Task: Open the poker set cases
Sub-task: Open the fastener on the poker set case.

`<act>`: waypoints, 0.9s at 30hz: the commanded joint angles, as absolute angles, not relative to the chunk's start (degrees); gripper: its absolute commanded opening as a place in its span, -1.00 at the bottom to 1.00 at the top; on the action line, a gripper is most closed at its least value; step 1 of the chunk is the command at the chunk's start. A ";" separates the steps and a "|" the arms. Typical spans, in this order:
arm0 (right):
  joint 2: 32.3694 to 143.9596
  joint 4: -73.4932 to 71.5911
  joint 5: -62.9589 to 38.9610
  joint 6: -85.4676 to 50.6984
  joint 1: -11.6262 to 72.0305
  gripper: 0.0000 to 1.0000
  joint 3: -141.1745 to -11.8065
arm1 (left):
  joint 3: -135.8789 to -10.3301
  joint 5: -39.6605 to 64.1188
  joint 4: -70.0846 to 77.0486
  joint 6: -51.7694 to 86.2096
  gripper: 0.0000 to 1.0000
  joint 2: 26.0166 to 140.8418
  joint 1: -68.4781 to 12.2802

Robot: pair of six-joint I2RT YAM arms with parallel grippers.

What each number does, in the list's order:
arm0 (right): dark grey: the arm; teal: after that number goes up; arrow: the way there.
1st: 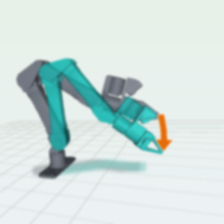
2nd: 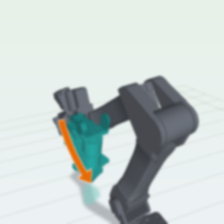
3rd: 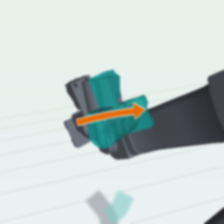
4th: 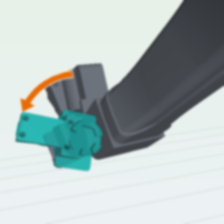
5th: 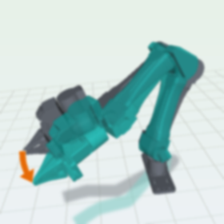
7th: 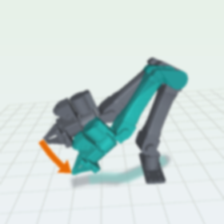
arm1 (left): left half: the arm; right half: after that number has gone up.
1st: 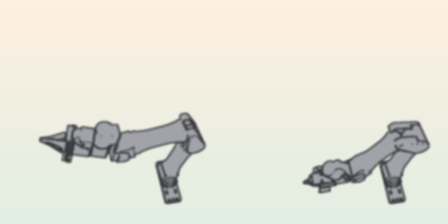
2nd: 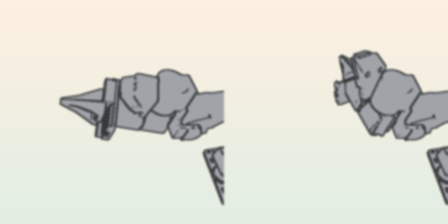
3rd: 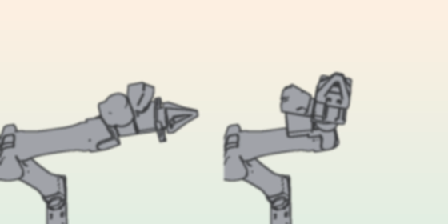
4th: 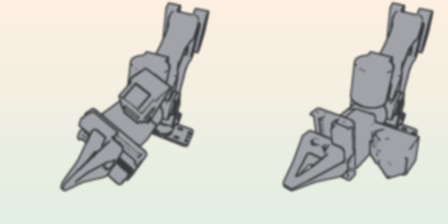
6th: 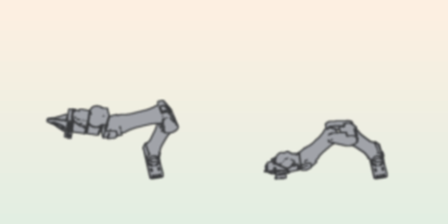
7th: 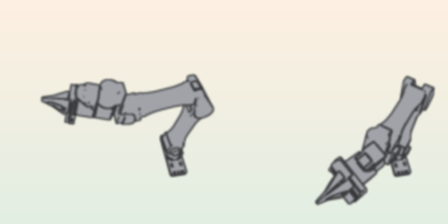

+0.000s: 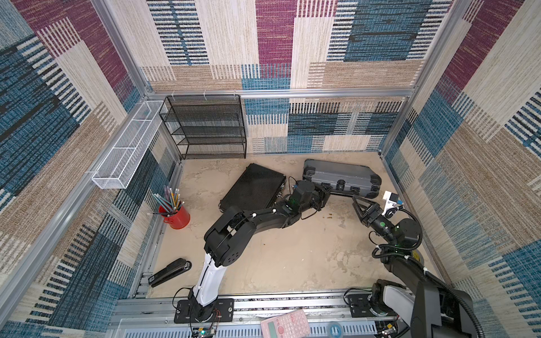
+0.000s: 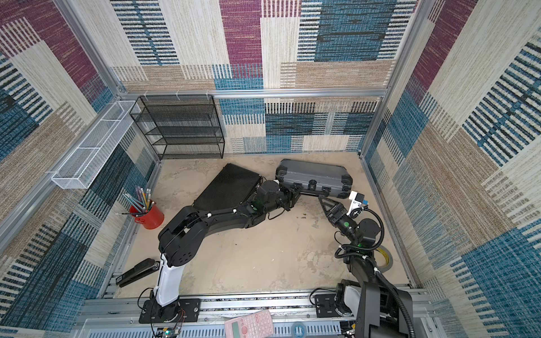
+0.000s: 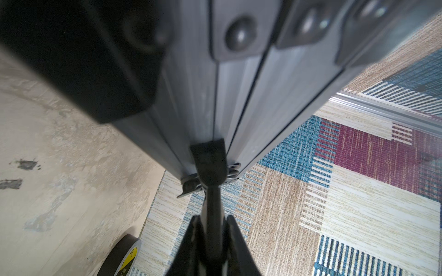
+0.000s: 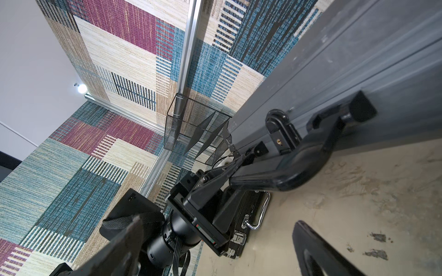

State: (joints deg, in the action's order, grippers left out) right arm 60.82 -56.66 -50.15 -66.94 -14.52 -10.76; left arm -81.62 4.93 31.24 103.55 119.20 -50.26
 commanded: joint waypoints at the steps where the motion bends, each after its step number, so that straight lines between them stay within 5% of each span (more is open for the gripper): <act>1: 63.10 -64.37 -47.84 -69.75 -13.51 0.99 -10.81 | -83.13 7.04 39.58 103.89 -1.00 117.62 -50.13; 27: 74.74 -74.89 -39.71 -73.66 -8.35 0.99 -12.38 | -84.20 7.92 38.88 104.49 -1.00 117.75 -50.18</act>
